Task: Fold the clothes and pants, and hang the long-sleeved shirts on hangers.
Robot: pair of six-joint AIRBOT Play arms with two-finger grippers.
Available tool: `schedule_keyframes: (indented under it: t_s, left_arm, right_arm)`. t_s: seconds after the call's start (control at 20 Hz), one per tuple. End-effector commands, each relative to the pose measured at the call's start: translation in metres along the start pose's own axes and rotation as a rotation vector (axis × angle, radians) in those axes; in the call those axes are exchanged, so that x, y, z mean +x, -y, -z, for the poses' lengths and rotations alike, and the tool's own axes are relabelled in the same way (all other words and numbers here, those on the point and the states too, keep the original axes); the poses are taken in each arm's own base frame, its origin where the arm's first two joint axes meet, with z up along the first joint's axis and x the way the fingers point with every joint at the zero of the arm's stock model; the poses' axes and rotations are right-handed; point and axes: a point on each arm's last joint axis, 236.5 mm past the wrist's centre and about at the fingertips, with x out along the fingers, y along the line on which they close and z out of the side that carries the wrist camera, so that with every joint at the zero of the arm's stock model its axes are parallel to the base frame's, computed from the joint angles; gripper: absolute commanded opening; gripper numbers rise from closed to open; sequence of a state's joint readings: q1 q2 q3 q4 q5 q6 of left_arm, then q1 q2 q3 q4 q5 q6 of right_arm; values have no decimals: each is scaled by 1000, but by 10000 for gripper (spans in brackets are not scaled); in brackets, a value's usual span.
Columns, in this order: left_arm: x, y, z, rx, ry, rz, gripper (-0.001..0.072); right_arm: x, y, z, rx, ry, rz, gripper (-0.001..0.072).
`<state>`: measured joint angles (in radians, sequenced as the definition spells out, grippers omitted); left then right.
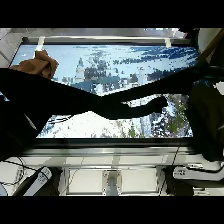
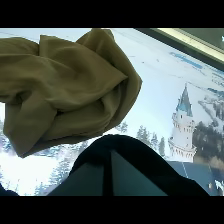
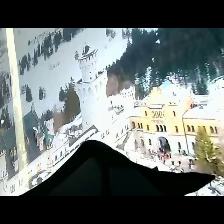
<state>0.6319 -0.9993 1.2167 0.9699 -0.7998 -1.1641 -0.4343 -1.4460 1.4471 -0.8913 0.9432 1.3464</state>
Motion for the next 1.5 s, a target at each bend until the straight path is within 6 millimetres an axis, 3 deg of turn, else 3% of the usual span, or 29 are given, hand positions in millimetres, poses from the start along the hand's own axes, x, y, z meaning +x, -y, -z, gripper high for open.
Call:
schedule_keyframes:
  t_s: [0.0,0.15,0.2,0.25,0.3,0.4,0.5,0.6,0.75,0.95,1.05,1.1,1.2,1.35,1.45]
  left_arm:
    - [1,-5,3,35,-12,-27,11]
    - [1,-6,3,37,-15,-31,11]
    - [1,-6,4,37,-15,-31,11]
    - [1,-6,5,37,-20,-29,11]
    - [1,-5,7,38,-30,-26,11]
    - [1,-3,16,43,-68,-17,12]
    - [-1,-3,36,60,-150,-12,11]
    - [-4,-7,82,76,-313,-14,10]
    - [-17,-28,165,78,-508,-77,10]
    - [-56,-35,258,83,-633,-133,11]
    - [-82,-65,297,99,-702,-280,11]
    - [-95,-84,311,103,-730,-376,11]
    - [-107,-104,321,107,-758,-474,10]
    - [-96,-105,312,111,-704,-471,11]
    - [-90,-107,304,89,-652,-484,11]
  right_arm:
    - [70,7,0,42,29,-2,4]
    - [116,18,13,66,-38,-11,5]
    - [124,24,22,74,-72,-10,89]
    - [126,30,29,75,-101,-3,294]
    - [122,41,37,54,-139,23,352]
    - [100,64,63,4,-278,79,344]
    - [66,84,98,-57,-469,113,344]
    - [37,94,123,-68,-588,117,341]
    - [10,97,146,-47,-600,123,336]
    - [-23,89,208,-36,-672,105,336]
    - [-29,85,231,-10,-688,96,337]
    - [-29,82,235,6,-684,83,336]
    - [-18,67,227,42,-633,31,336]
    - [7,53,206,20,-517,19,336]
    - [24,50,209,17,-506,23,335]
